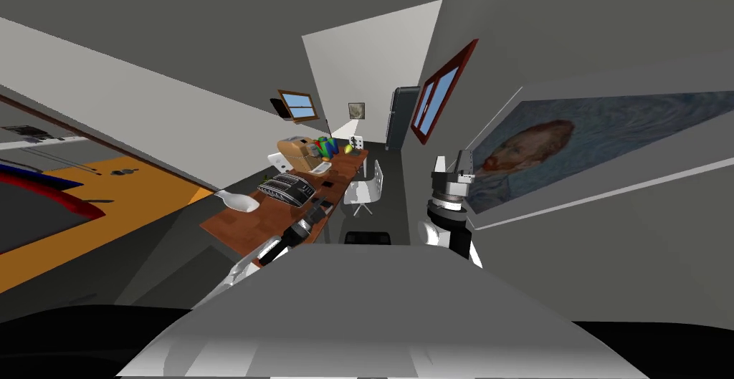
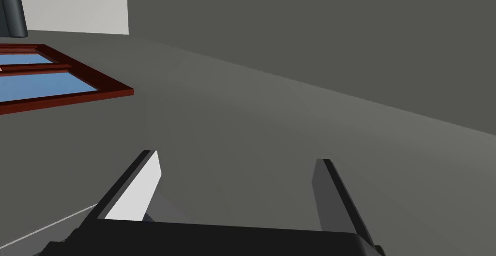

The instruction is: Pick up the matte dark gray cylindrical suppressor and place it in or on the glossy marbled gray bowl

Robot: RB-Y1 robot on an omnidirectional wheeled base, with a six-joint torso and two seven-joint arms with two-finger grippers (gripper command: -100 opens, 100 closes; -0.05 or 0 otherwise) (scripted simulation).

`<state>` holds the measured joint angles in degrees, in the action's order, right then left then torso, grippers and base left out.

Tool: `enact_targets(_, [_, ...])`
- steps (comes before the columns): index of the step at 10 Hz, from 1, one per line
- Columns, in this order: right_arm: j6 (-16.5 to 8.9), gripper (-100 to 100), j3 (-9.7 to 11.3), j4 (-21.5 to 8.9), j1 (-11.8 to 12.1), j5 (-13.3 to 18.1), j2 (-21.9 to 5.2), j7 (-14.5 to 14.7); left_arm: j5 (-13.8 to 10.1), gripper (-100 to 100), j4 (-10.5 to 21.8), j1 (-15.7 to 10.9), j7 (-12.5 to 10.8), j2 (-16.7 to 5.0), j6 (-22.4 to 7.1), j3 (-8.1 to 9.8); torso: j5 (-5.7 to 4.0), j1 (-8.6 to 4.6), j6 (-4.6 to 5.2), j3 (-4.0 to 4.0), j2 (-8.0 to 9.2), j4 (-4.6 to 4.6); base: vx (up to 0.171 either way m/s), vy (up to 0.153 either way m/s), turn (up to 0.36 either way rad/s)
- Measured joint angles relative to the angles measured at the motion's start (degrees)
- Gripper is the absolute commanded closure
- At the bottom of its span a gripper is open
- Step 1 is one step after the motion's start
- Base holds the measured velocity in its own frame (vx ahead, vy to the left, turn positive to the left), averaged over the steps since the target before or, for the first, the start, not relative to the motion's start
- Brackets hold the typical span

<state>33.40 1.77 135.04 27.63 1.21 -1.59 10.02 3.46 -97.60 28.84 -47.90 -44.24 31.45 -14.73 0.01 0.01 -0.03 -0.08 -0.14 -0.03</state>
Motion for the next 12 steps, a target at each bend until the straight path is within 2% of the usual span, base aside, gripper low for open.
enact_targets(2, [0.0, 0, 0.0, 0.0, 0.0, 0.0, 0.0, 0.0, 0.5, -100, 2.1, 0.3, -2.9, -2.7, -1.7, -1.23, -0.01, -0.03, 0.03, -0.04, -0.07, -0.01, 0.043, -0.007, -0.160])
enact_targets(4, [0.0, 0, 0.0, 0.0, 0.0, 0.0, 0.0, 0.0, 0.8, -100, 6.5, -0.4, -5.7, -4.6, -1.5, -2.23, -0.01, -0.03, 0.01, -0.04, -0.06, -0.01, 0.034, -0.008, -0.098])
enact_targets(5, [0.0, 0, 0.0, 0.0, 0.0, 0.0, 0.0, 0.0, 0.9, -100, 6.9, 0.0, -6.8, -5.5, -1.9, -2.25, -0.02, -0.04, -0.01, -0.02, -0.03, -0.01, 0.043, -0.017, -0.136])
enact_targets(6, [0.0, 0, 0.0, 0.0, 0.0, 0.0, 0.0, 0.0, 0.9, -100, 8.7, 0.3, -8.4, -7.2, -1.8, -2.37, -0.02, -0.06, 0.01, -0.03, -0.06, -0.01, 0.065, -0.019, -0.175])
enact_targets(7, [0.0, 0, 0.0, 0.0, 0.0, 0.0, 0.0, 0.0, 1.3, -100, 9.4, 0.3, -10.0, -8.3, -3.6, -3.20, -0.02, -0.08, 0.02, -0.08, -0.14, -0.03, 0.055, -0.011, -0.078])
enact_targets(9, [0.0, 0, 0.0, 0.0, 0.0, 0.0, 0.0, 0.0, 1.7, -100, 11.9, 0.5, -12.4, -10.3, -4.4, -3.85, -0.03, -0.09, 0.01, -0.07, -0.12, -0.03, 0.047, -0.018, -0.104])
enact_targets(12, [0.0, 0, 0.0, 0.0, 0.0, 0.0, 0.0, 0.0, 2.3, -100, 15.8, 0.4, -15.0, -11.9, -5.1, -4.87, -0.02, -0.09, -0.02, -0.04, -0.07, -0.02, 0.047, -0.020, -0.103])
